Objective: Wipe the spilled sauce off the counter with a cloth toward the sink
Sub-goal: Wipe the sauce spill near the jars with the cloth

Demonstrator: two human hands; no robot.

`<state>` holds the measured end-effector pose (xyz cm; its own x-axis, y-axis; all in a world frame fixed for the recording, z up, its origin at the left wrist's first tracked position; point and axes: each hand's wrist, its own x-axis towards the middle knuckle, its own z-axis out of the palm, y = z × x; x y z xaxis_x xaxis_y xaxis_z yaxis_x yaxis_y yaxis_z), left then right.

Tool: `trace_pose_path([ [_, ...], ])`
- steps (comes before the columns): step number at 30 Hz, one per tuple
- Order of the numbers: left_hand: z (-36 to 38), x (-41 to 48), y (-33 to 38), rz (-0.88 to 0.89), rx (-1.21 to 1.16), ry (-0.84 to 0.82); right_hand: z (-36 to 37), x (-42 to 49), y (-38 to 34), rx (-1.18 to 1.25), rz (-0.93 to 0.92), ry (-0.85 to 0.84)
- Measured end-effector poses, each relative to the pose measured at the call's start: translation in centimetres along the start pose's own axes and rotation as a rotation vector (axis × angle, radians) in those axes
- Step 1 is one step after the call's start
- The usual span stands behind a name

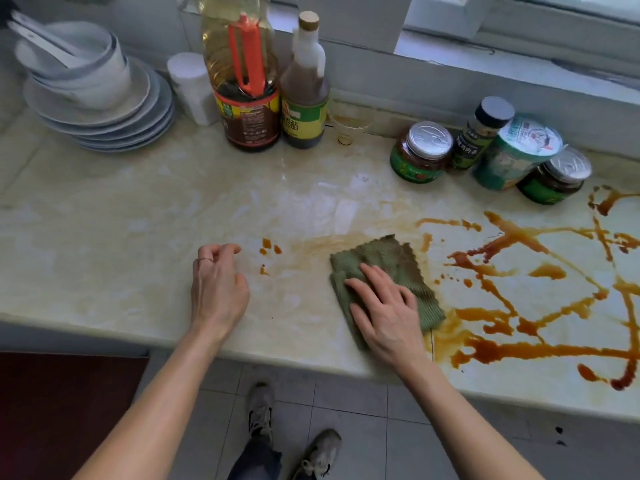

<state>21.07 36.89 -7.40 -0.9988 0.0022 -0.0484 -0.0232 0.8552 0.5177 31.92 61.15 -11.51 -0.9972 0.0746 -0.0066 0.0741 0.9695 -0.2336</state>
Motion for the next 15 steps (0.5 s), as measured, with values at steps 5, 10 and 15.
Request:
trace_pose_path([
  [5, -0.6, 2.0, -1.1, -0.003, -0.021, 0.021, 0.3, 0.0, -4.1, -0.070, -0.081, -0.057],
  [10, -0.6, 3.8, -1.4, 0.045, -0.029, 0.035, 2.1, 3.7, -11.0, -0.071, -0.293, -0.122],
  [15, -0.7, 5.4, -1.2, 0.073, -0.040, 0.046, 3.1, 8.1, -12.6, -0.089, -0.229, -0.186],
])
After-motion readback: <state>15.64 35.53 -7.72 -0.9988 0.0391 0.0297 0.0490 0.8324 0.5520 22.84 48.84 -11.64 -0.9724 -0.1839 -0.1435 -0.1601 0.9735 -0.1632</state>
